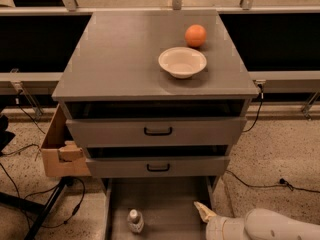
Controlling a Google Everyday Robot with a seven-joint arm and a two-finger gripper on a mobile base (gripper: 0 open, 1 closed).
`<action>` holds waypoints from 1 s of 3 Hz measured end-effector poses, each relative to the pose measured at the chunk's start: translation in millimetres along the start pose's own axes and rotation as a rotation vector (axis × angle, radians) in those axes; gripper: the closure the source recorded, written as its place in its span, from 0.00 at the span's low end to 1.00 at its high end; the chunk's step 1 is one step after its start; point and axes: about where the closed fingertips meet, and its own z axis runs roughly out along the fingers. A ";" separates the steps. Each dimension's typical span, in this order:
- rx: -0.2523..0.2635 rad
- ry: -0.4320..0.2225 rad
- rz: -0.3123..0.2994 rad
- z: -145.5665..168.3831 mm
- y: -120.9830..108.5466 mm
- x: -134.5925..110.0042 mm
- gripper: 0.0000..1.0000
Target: Place blue plastic bottle into bottom drawer
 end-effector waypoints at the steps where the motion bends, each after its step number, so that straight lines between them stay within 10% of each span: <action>1: -0.064 0.137 0.004 -30.1 21.2 2.7 0.00; 3: 0.047 0.471 0.110 -133.3 41.8 58.7 0.00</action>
Offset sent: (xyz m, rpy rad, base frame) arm 0.0985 -0.0559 0.2803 -0.7792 -0.2480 0.0593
